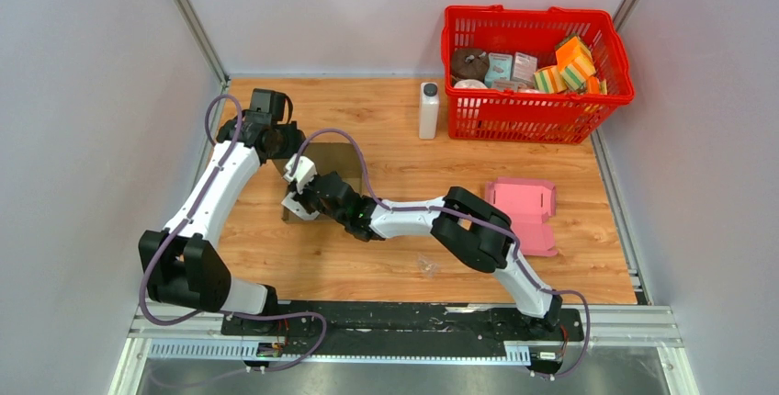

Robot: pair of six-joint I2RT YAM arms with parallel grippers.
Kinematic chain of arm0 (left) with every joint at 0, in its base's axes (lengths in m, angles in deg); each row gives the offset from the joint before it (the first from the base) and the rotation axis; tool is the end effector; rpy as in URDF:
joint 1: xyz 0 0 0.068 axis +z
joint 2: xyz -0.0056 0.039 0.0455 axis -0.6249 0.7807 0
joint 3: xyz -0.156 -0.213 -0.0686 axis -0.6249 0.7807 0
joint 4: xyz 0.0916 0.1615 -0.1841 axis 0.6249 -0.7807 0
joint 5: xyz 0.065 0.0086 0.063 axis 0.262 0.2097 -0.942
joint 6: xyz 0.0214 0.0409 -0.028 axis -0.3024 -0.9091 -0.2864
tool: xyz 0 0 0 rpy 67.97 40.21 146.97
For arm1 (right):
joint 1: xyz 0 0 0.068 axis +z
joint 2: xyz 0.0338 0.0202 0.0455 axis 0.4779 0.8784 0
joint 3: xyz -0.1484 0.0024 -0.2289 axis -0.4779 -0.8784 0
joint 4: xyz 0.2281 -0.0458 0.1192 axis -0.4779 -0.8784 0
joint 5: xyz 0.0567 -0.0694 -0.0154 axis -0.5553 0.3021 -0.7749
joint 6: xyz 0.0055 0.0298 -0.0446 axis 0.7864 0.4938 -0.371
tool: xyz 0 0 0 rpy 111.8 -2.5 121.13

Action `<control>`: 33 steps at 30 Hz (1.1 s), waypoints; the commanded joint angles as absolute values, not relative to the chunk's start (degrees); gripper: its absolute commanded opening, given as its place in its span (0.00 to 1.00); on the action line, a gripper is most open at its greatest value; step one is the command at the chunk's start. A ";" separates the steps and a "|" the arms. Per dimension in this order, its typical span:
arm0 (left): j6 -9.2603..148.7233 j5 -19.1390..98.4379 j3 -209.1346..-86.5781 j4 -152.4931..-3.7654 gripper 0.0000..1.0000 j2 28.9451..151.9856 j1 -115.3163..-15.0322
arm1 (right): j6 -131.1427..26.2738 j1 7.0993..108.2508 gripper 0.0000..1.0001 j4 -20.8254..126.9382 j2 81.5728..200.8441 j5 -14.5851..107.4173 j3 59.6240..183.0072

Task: Fold the paper box

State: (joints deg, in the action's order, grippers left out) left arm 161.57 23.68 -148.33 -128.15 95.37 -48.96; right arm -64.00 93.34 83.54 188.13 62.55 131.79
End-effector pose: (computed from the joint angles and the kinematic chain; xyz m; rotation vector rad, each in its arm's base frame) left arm 0.2844 -0.0467 0.3102 -1.9572 1.7770 -0.5879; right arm 0.2228 0.4608 0.1799 -0.9469 1.5553 0.6194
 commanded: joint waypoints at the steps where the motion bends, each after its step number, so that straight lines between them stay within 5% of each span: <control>1: 161.95 26.64 -150.92 -129.19 0.00 94.86 -49.92 | -64.52 93.24 0.11 80.81 192.58 63.81 133.48; 15: 158.80 24.44 -145.92 -119.72 0.00 92.67 -49.84 | -57.24 91.75 0.07 90.48 186.17 65.41 120.21; 21: 151.52 25.50 -144.07 -114.34 0.42 91.53 -49.66 | -56.44 89.55 0.08 89.60 184.93 62.59 120.30; 23: 148.96 24.71 -143.72 -114.07 0.48 89.78 -49.22 | -56.17 89.28 0.08 89.34 184.49 61.80 120.21; 25: 145.18 24.27 -142.06 -112.85 0.68 88.28 -48.52 | -56.26 89.19 0.08 88.72 184.06 60.30 120.47; 33: 134.21 27.87 -137.48 -109.50 0.75 81.51 -44.92 | -55.47 89.98 0.09 82.84 185.20 59.74 125.92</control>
State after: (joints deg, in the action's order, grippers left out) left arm 143.65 26.22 -138.54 -112.53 84.66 -46.66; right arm -56.11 88.97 84.57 187.19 58.94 121.86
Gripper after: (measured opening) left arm 0.739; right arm 0.083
